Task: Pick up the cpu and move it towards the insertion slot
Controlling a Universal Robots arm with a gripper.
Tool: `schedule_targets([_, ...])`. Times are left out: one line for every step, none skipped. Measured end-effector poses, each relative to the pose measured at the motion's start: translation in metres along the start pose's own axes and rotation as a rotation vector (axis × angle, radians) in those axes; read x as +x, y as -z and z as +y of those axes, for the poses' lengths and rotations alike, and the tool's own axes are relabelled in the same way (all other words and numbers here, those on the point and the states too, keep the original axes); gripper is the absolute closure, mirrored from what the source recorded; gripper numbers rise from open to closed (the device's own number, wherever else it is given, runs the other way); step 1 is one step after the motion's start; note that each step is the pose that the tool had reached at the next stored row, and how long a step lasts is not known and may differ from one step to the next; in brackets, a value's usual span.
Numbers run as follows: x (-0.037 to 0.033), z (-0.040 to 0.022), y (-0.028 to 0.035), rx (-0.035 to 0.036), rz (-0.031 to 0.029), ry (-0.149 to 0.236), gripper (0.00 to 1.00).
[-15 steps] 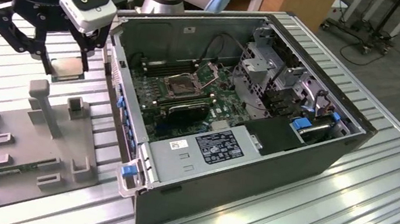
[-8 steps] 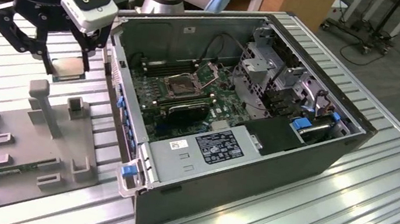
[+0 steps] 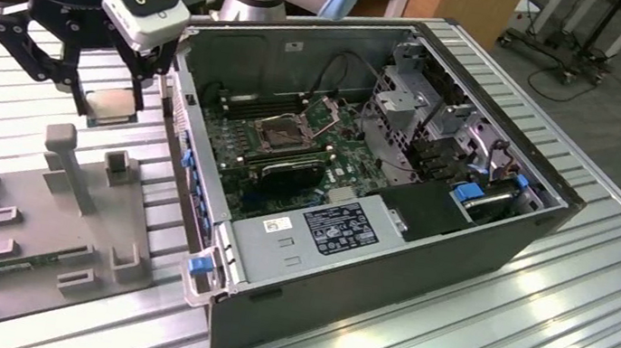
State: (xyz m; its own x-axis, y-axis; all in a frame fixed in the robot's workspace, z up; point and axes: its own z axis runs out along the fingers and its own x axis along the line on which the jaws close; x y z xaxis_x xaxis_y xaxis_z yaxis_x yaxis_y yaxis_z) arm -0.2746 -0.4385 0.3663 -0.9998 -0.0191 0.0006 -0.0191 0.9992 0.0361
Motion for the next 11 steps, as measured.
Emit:
schedule_targets([-0.0006,0.0000,0.0000,0.0000,0.0000,0.000,0.46])
schedule_targets([-0.0012,0.0000,0.0000,0.0000,0.0000,0.000,0.46])
schedule_targets([-0.0015,0.0000,0.0000,0.0001,0.0000,0.000,0.46])
schedule_targets([-0.0016,0.0000,0.0000,0.0000,0.0001,0.000,0.46])
schedule_targets([-0.0016,0.0000,0.0000,0.0001,0.0001,0.000,0.46])
schedule_targets([-0.0018,0.0000,0.0000,0.0000,0.0000,0.000,0.46])
schedule_targets([-0.0018,0.0000,0.0000,0.0001,0.0001,0.000,0.46])
schedule_targets([-0.0018,0.0000,0.0000,0.0000,0.0001,0.000,0.46])
schedule_targets([-0.0020,0.0000,0.0000,0.0000,0.0001,0.000,0.46])
schedule_targets([-0.0023,0.0000,0.0000,0.0000,0.0000,0.000,0.46])
schedule_targets([-0.0027,0.0000,0.0000,0.0001,0.0001,0.000,0.46])
